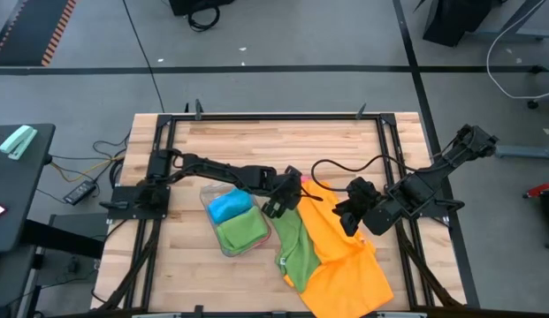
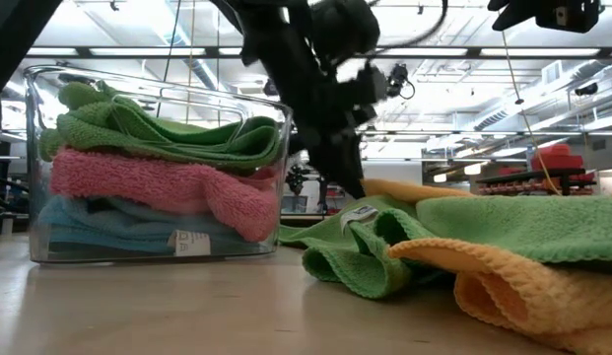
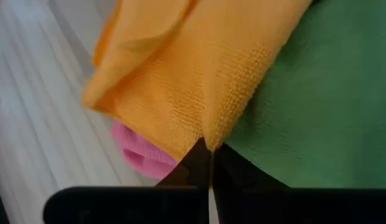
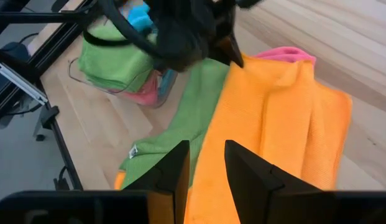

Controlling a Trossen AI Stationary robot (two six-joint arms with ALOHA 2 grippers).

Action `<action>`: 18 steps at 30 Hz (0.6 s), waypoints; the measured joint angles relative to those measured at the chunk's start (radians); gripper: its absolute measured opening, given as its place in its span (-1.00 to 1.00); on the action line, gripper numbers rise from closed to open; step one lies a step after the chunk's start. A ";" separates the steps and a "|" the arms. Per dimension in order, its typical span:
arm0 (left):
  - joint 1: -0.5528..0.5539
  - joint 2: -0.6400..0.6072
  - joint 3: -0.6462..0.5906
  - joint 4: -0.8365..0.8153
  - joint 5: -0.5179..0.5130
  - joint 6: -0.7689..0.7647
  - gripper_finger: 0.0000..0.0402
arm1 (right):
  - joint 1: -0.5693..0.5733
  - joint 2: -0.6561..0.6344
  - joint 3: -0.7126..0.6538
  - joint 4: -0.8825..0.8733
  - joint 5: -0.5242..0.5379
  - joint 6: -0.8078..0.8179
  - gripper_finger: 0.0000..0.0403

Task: Fold microfiber towels
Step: Fold the left yellow towel

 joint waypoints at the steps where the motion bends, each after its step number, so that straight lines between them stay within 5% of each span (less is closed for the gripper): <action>1: 0.002 -0.016 0.000 -0.012 0.016 -0.019 -0.94 | 0.000 0.000 0.000 0.000 0.000 0.000 -0.45; 10: 0.040 -0.197 0.001 -0.124 0.206 -0.260 -0.95 | -0.011 0.014 0.000 0.053 0.000 -0.116 -0.43; 18: 0.059 -0.271 0.040 -0.176 0.281 -0.357 -0.97 | -0.089 0.098 0.000 0.235 -0.046 -0.253 -0.20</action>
